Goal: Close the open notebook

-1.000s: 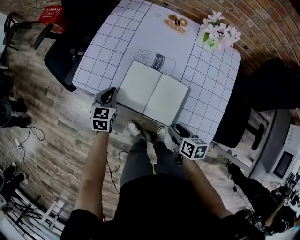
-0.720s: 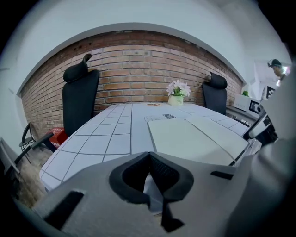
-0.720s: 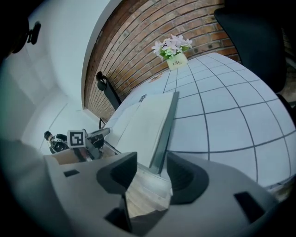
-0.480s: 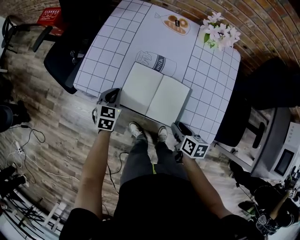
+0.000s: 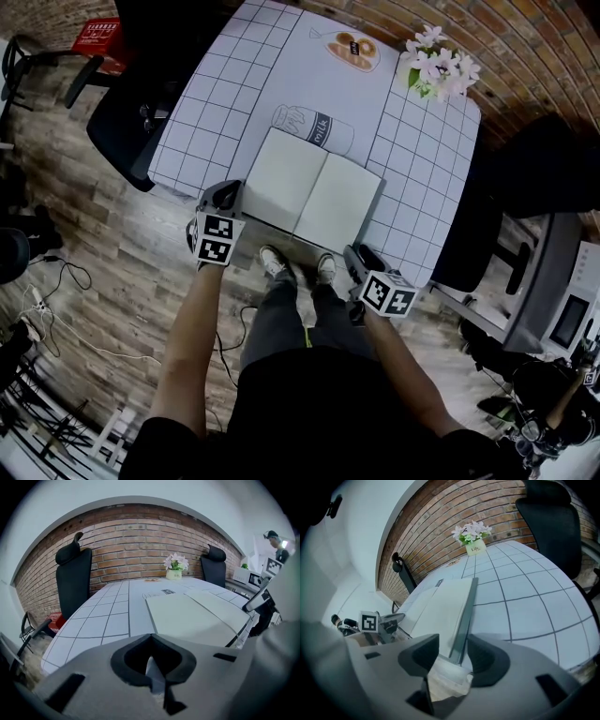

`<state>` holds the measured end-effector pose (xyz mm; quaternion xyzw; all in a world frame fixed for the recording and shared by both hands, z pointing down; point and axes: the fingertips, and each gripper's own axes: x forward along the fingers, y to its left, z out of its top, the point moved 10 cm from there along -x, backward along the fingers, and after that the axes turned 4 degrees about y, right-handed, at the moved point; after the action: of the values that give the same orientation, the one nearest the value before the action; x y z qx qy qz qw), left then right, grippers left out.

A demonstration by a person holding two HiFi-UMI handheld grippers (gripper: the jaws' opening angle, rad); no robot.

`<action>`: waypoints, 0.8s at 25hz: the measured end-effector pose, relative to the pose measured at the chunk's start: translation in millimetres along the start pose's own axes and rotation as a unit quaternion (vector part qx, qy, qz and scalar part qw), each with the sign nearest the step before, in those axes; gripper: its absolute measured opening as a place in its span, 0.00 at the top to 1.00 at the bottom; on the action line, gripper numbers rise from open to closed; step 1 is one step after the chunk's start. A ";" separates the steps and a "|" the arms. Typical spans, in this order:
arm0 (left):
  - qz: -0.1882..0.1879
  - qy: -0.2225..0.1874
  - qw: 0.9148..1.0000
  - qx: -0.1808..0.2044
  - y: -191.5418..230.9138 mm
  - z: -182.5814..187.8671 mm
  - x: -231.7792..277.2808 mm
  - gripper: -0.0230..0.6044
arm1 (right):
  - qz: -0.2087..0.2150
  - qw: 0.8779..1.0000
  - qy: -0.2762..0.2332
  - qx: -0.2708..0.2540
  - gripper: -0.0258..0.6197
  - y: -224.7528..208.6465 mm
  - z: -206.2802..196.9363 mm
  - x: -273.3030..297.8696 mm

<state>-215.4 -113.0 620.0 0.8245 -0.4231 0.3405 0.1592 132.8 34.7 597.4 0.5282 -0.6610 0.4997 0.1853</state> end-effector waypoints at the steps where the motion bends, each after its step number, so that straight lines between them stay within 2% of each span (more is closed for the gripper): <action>1: 0.001 -0.003 1.000 0.001 0.5 -0.2 0.3 0.92 | -0.003 1.000 0.001 -0.003 0.66 0.7 0.2 0.7; 5: 0.001 0.002 1.000 -0.005 0.9 -2.6 -1.0 0.92 | -0.018 1.000 0.014 -0.009 0.71 2.7 0.0 4.7; 10: 0.000 -0.003 1.000 -0.002 0.7 -0.3 -1.0 0.92 | -0.017 1.000 0.001 0.011 0.89 -3.1 2.1 0.0; 20: 0.000 0.001 1.000 0.002 1.1 5.3 -3.3 0.92 | 0.019 0.999 -0.023 0.032 0.91 -1.2 5.5 -1.4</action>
<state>-215.4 -114.7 613.9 0.8247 -0.4219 0.3419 0.1579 136.0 30.8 594.4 0.5328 -0.6585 0.5116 0.1439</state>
